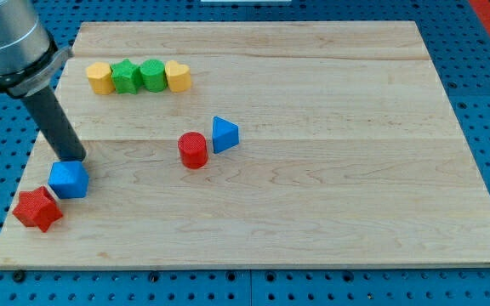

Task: Move the blue cube to the top of the red star

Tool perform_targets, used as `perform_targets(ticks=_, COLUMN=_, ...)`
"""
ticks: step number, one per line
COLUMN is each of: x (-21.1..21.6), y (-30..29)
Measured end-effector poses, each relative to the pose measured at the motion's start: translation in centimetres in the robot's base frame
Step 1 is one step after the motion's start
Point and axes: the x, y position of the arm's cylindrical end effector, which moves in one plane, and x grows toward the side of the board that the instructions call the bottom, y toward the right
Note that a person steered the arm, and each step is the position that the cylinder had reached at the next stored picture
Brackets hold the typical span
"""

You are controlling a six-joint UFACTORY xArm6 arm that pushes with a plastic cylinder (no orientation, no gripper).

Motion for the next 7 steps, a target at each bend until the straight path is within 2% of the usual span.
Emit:
perform_targets(ticks=1, x=0.0, y=4.9)
perform_targets(ticks=4, x=0.4, y=-1.5)
perform_targets(ticks=6, x=0.5, y=7.4)
perform_targets(ticks=7, x=2.4, y=7.4)
